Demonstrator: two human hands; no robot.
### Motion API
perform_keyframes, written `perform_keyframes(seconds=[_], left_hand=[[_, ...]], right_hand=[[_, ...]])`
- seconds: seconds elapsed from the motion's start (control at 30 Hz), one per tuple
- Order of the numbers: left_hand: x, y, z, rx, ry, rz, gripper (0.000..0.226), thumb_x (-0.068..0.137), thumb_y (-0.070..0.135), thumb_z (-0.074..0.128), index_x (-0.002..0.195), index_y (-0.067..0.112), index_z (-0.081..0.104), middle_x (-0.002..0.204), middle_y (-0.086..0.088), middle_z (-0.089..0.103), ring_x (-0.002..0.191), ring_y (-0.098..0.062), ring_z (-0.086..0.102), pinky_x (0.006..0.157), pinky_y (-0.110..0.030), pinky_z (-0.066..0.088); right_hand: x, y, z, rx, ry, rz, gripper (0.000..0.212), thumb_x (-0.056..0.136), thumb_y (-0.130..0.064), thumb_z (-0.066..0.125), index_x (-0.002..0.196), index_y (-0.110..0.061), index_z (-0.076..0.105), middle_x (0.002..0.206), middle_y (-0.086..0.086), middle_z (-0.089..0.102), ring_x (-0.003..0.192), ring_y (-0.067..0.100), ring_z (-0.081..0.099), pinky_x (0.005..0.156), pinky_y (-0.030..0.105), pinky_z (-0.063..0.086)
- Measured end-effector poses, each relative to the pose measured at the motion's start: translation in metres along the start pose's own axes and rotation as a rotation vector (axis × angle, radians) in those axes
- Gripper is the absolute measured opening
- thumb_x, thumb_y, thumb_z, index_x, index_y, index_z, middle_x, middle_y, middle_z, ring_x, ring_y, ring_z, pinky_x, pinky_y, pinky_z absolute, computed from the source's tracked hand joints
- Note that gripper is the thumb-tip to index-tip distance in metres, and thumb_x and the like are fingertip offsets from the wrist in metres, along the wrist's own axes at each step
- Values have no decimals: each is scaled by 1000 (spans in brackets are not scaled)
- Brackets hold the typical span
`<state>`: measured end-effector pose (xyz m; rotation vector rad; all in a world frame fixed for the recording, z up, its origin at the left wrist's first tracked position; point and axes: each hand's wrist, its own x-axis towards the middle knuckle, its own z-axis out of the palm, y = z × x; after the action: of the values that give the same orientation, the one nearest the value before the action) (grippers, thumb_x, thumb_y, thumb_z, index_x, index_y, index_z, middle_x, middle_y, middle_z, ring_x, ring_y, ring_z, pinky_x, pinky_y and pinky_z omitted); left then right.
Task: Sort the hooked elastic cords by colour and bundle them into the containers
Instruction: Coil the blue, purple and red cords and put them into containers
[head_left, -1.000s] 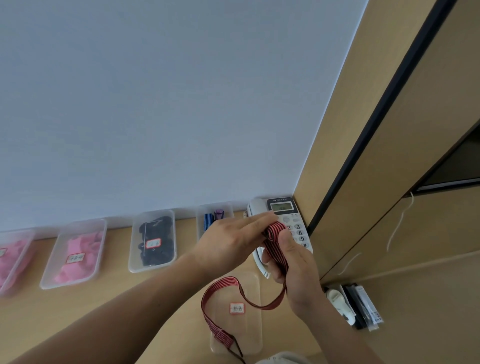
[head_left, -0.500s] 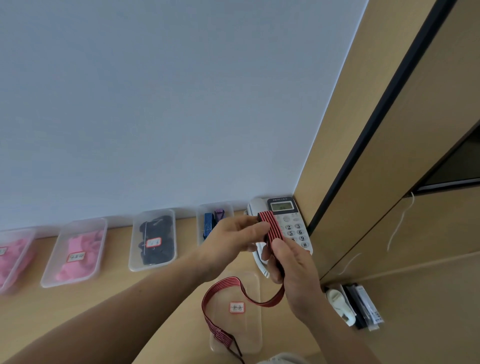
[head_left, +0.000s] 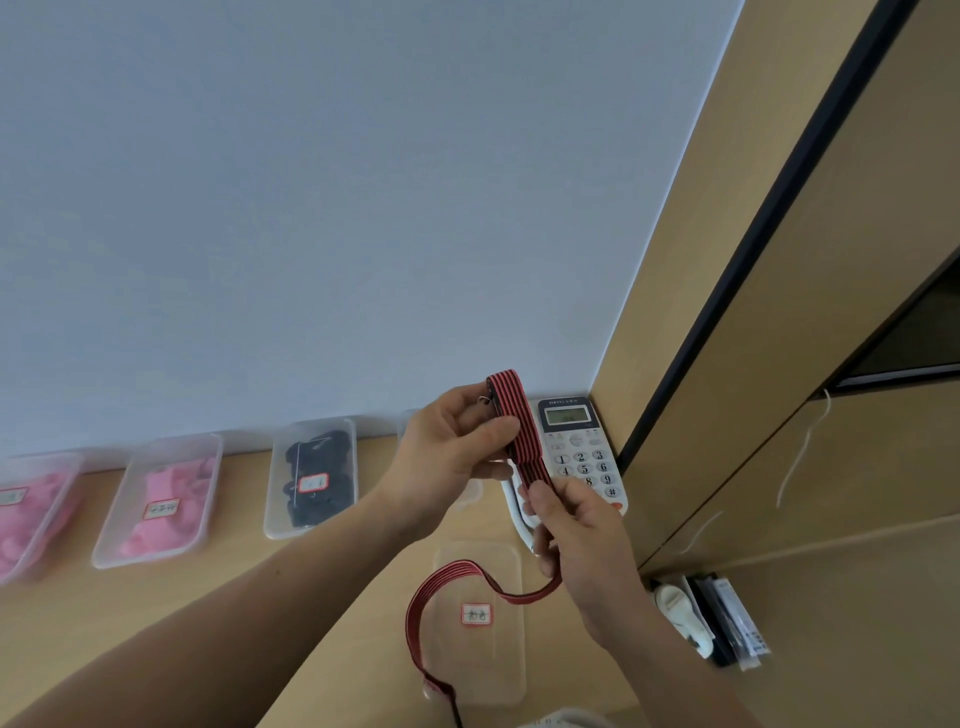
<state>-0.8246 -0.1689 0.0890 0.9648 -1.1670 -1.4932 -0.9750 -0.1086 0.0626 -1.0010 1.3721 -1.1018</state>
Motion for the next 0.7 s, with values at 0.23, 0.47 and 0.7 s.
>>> perform_keyframes(seconds=[0.23,0.47,0.7], left_hand=[[1,-11,-2,-12,31,24,36,89,6,67,123,11,59,108,-10,73,85,-20,69,65,-27,53],[-8,-16,-4,781,-60,519,43,88,22,71,121,46,56,98,41,61,89,16,60,79,-3,42],[7,-31,-12,1134,-172,1079,30,97,21,59,122,7,65,120,-4,69,115,-17,63,103,-19,44]], right_hand=[[-3,-6,3,67,-5,42,29,98,-25,53,83,-4,67,57,0,53,47,9,39,42,19,30],[-6,-14,4,78,33,17,52,91,-51,48,74,-5,68,53,7,55,42,14,42,40,21,32],[-7,-16,0,122,-28,-11,72,75,-63,46,84,5,67,55,9,54,38,10,32,38,19,22]])
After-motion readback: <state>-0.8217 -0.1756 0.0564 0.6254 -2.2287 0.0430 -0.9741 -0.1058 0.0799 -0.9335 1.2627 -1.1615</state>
